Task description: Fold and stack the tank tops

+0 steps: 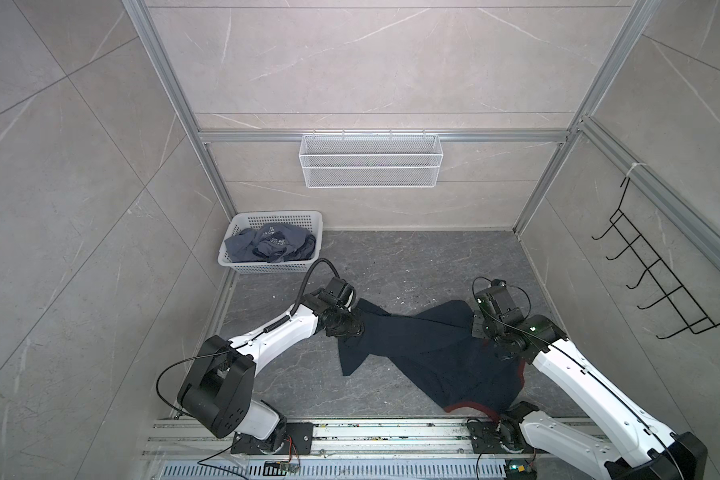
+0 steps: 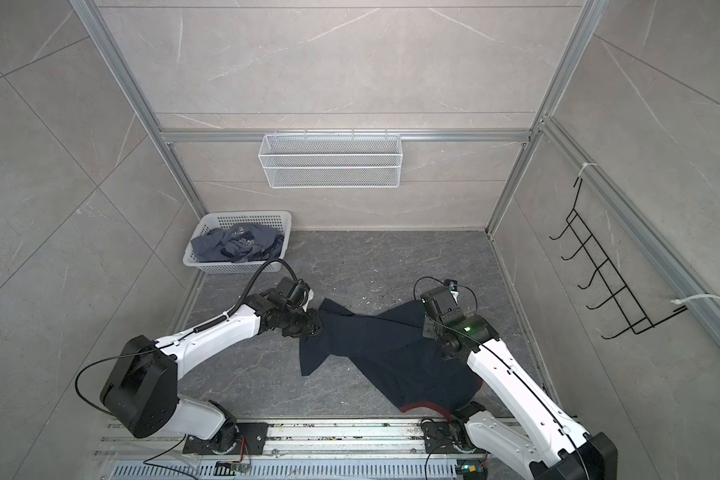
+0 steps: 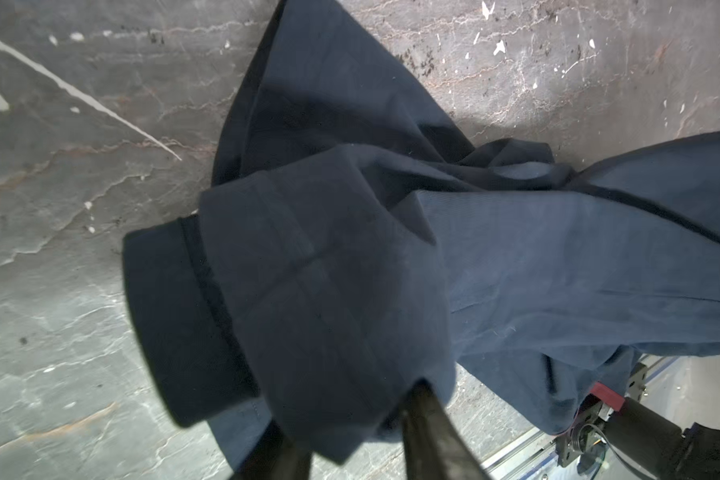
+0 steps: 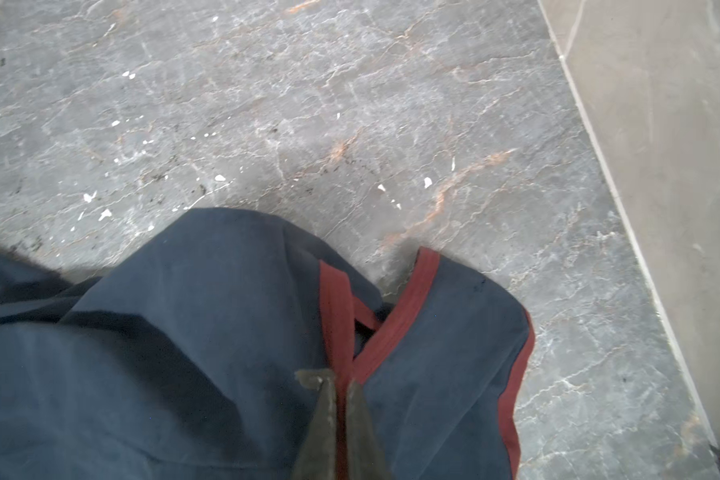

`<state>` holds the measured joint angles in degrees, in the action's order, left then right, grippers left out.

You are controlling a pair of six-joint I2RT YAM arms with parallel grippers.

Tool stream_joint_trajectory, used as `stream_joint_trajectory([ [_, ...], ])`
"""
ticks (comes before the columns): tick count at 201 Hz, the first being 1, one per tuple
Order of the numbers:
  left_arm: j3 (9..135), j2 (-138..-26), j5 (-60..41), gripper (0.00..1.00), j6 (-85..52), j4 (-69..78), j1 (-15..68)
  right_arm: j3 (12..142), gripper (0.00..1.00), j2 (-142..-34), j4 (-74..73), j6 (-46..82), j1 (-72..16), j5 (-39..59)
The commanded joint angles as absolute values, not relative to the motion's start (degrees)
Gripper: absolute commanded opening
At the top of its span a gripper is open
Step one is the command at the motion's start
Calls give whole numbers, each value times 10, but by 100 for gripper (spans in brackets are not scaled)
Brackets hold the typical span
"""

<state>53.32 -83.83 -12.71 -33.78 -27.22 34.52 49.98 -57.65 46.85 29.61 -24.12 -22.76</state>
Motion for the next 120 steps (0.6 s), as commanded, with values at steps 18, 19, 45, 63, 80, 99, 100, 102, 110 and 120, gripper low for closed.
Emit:
stream_joint_trajectory([
  [18, 489, -777, -139, 48, -331, -227, 346, 493, 0, -597, 462, 304, -210, -226],
  [19, 488, -776, -139, 48, -331, -226, 346, 493, 0, -597, 461, 304, -209, -224],
  [45, 457, -767, -144, 54, -323, -170, 342, 485, 0, -610, 441, 298, -181, -185],
  [63, 450, -775, -170, 52, -328, -133, 341, 483, 0, -626, 433, 296, -162, -168],
  [80, 451, -784, -189, 50, -328, -112, 341, 481, 0, -639, 424, 294, -151, -158],
  [99, 450, -787, -188, 50, -324, -110, 341, 481, 0, -653, 415, 293, -137, -155],
  [100, 450, -787, -189, 50, -324, -110, 341, 481, 0, -655, 414, 293, -137, -155],
  [102, 450, -787, -189, 51, -323, -111, 341, 482, 0, -656, 413, 293, -135, -154],
  [110, 450, -787, -189, 56, -320, -115, 341, 482, 0, -665, 411, 293, -128, -154],
  [120, 449, -787, -190, 59, -316, -119, 341, 485, 0, -677, 406, 292, -119, -149],
])
